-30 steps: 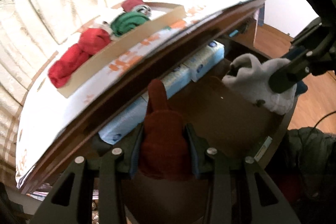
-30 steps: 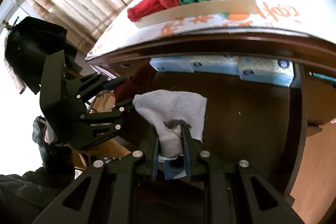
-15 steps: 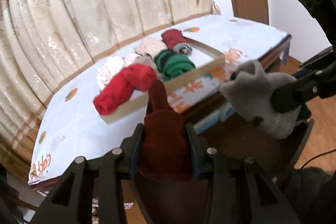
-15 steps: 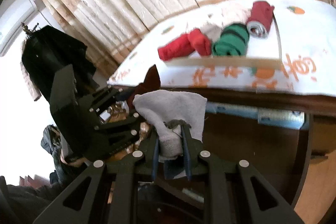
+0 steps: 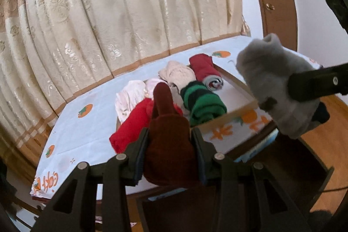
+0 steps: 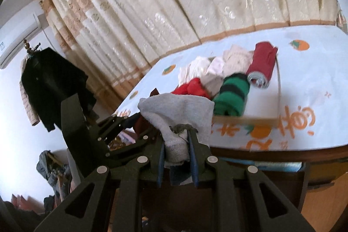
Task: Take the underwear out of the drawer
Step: 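Carry the held white underwear up out of the drawer toward the tray, then lower the white underwear into the tray beside the red underwear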
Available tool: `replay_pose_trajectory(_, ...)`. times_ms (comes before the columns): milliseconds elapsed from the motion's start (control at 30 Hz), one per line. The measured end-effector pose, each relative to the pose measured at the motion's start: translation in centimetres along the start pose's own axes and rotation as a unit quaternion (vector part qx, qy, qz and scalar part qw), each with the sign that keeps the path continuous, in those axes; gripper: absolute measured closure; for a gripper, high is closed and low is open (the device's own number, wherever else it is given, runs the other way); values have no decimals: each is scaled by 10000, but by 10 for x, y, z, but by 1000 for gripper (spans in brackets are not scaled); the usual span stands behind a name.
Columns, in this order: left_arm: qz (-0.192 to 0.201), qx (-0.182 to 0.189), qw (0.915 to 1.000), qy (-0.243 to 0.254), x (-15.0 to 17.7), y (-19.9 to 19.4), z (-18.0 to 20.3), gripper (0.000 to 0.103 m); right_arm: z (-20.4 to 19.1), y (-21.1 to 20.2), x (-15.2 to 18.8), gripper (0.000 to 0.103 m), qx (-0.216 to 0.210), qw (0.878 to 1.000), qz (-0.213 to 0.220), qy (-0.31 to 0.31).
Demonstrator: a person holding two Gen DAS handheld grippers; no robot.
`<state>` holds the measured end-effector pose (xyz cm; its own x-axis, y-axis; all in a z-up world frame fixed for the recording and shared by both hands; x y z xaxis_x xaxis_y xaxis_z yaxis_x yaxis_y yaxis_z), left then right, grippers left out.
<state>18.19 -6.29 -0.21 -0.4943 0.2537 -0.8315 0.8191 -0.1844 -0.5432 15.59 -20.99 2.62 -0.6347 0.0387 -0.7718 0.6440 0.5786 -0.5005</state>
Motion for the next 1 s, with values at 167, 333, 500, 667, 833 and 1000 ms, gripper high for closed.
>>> replay_pose_trajectory(167,114,-72,9996,-243,-18,13,-1,65,12,-3,-16,81,253,9993,269,-2)
replay_pose_trajectory(333,144,21,9989,-436,-31,29,2,65,27,-9,-28,81,588,9969,521,-1)
replay_pose_trajectory(500,98,201,9980,-595,-39,44,8,65,53,-17,-40,81,1100,9914,712,58)
replay_pose_trajectory(667,-27,364,9975,-604,-43,64,29,65,75,-15,-47,81,1386,9871,790,149)
replay_pose_trajectory(833,-78,417,9976,-550,-49,80,50,65,99,4,-42,81,1490,9861,618,399)
replay_pose_trajectory(1000,-114,325,9980,-528,-54,91,54,65,111,17,-37,81,1452,9863,536,575)
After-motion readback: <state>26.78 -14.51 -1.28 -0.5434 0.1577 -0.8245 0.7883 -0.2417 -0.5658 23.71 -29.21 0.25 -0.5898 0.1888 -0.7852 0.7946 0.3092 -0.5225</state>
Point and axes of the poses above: each gripper's, at about its wrist camera, not at the fingertips, and y roughly the way its jaws point, z to its right, x to its underside, the point moved 4 cm from there along y, roughly the way its jaws point, and after that the axes turned 10 degrees about -y, right-handed, at the moved point
